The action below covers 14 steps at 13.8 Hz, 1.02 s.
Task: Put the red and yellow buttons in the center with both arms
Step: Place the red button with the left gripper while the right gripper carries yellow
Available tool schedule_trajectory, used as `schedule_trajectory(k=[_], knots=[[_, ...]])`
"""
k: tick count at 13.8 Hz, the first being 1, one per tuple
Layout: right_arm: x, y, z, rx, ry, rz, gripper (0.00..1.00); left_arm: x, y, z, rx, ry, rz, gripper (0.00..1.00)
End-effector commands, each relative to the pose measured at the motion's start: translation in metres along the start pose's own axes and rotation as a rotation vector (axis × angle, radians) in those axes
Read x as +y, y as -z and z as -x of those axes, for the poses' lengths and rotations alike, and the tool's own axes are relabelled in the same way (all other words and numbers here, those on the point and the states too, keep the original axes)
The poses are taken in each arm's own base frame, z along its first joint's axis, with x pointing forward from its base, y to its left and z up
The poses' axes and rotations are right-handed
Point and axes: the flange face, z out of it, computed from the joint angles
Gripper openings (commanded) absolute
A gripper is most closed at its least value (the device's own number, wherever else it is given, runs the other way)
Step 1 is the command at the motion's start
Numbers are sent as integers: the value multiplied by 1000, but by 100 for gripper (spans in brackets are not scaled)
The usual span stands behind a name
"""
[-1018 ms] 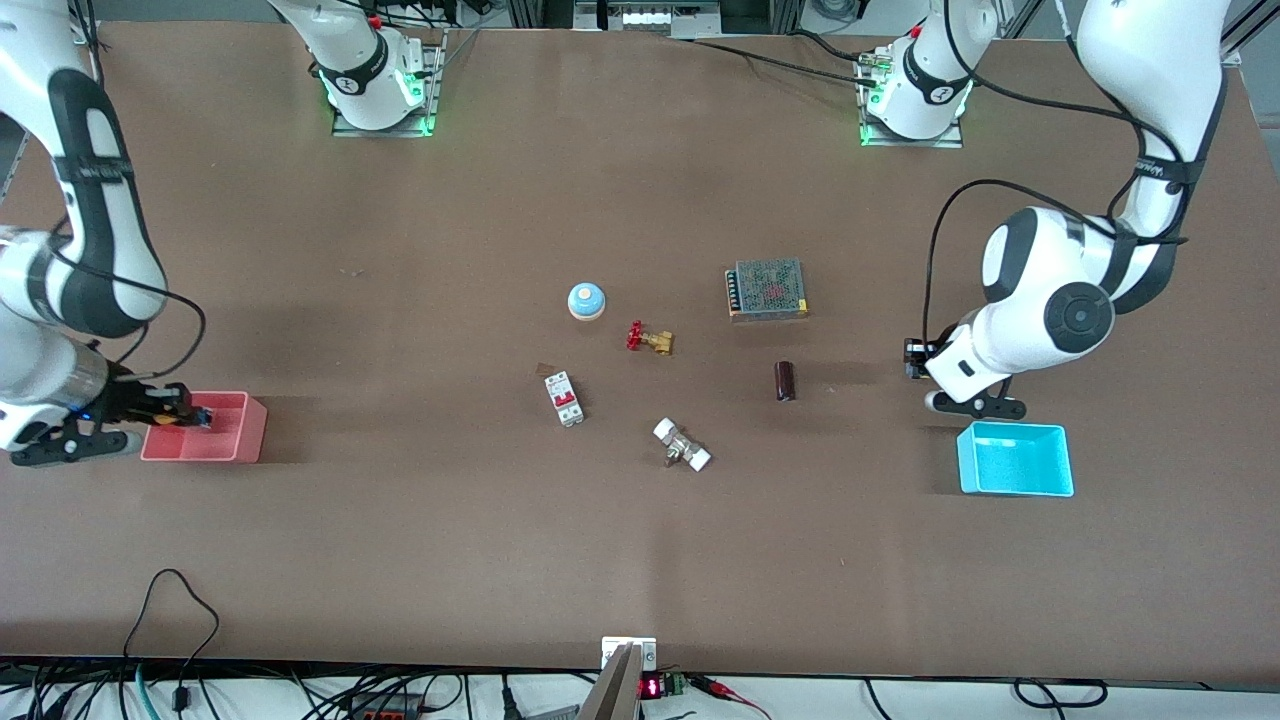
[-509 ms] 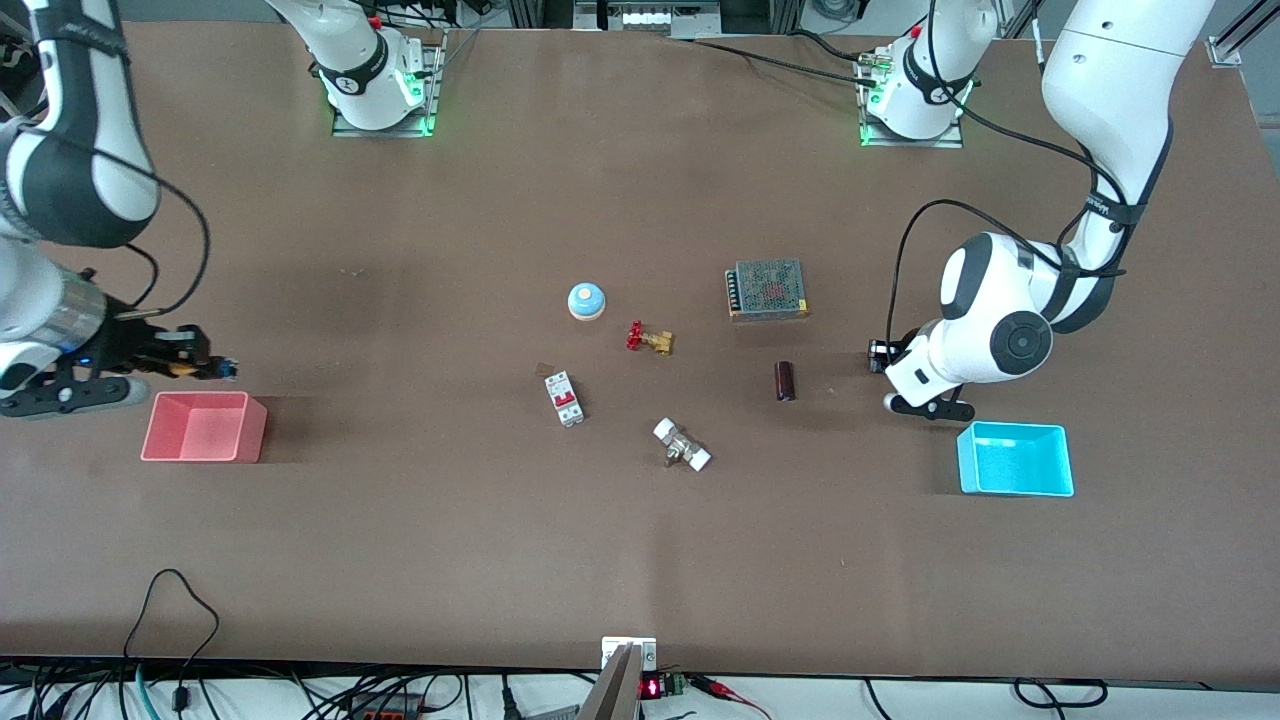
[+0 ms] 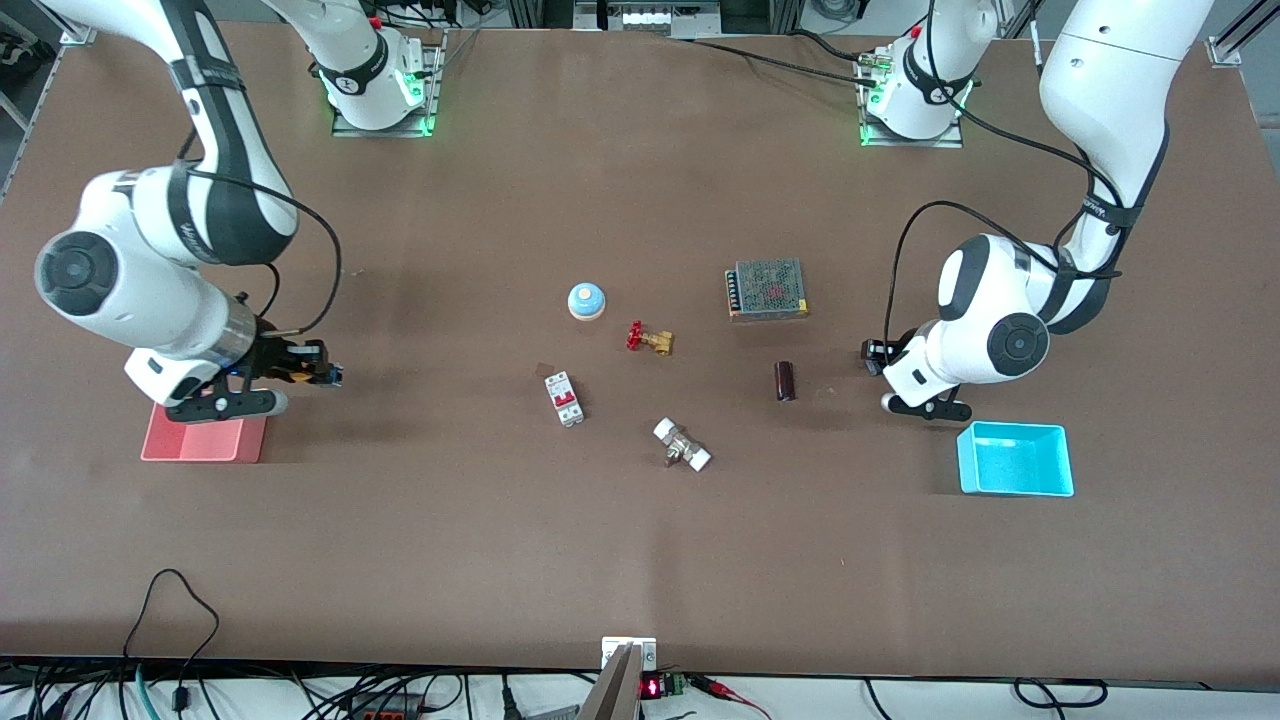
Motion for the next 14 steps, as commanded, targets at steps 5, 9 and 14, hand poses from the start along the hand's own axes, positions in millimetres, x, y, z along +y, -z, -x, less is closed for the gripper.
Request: schedule_trajectory(k=[5, 9, 14], knots=[[-9, -61, -1, -3, -16, -10, 30, -10, 140, 15, 232, 28, -21, 100], [-37, -88, -5, 3, -68, 37, 30, -73, 231, 37, 317, 137, -45, 100], [-39, -100, -4, -6, -82, 57, 30, -89, 342, 57, 338, 169, -50, 100]])
